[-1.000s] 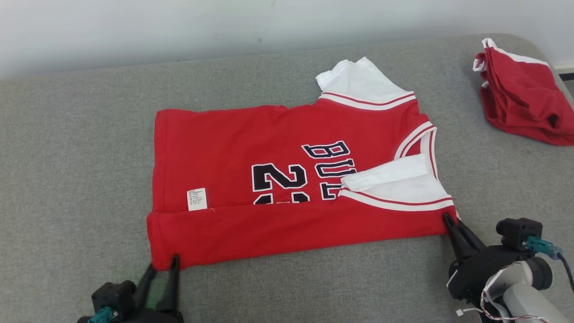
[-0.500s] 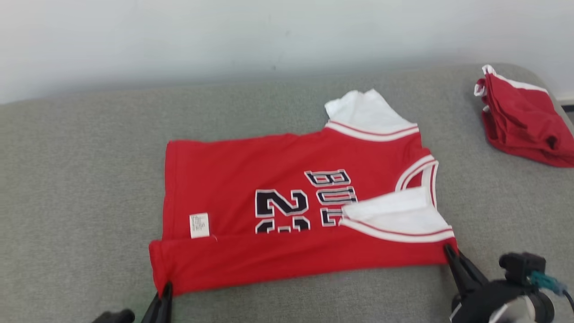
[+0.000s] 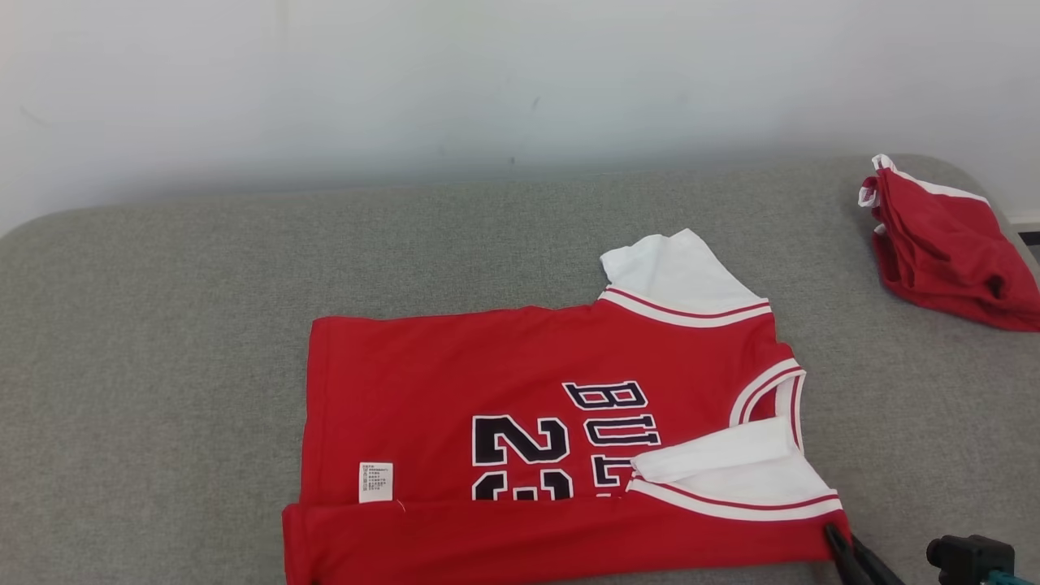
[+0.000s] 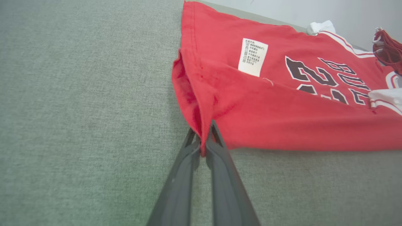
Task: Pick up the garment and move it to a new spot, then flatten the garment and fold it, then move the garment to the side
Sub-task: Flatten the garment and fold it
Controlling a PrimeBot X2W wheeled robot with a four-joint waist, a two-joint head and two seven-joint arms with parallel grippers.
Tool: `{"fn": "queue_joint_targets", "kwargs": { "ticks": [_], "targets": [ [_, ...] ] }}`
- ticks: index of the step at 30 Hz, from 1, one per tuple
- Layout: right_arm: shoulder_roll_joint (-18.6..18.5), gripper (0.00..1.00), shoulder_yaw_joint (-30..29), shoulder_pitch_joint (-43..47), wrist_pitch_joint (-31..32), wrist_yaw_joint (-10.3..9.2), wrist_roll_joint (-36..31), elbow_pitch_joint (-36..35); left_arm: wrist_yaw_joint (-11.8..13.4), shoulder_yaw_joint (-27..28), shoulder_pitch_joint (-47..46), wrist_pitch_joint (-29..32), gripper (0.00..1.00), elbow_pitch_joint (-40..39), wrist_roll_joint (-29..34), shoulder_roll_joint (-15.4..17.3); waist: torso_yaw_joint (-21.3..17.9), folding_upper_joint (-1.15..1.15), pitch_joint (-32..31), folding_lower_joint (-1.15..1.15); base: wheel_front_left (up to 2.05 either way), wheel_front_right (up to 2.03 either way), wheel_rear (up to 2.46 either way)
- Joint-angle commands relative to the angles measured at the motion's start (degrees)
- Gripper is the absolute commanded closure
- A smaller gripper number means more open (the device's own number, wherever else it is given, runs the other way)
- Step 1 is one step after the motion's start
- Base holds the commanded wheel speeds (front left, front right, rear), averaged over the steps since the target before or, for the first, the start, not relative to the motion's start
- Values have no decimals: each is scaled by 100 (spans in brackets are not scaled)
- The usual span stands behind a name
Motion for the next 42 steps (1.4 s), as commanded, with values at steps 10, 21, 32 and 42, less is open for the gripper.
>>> {"fn": "queue_joint_targets", "kwargs": {
  "ticks": [10,21,32,42],
  "targets": [
    [349,0,-555,101,-60,-17,-665,-742,231,185,-162,-39,0,-351,308,-37,33,0,-88,1,0,0,0],
    [830,0,-815,90,-929,-17,-1011,-1242,528,1064,187,-36,0,-1848,1312,-291,140,0,-242,1,0,0,0],
    [1214,0,-722,-52,-1220,-17,-1623,-985,413,1325,68,-37,0,-1862,1666,-457,110,0,-262,1,0,0,0],
    [1183,0,-678,-651,-1222,-17,-1806,-704,100,1340,-406,-37,0,-1445,1756,-379,-1,0,-56,1,0,0,0]
  ]
}}
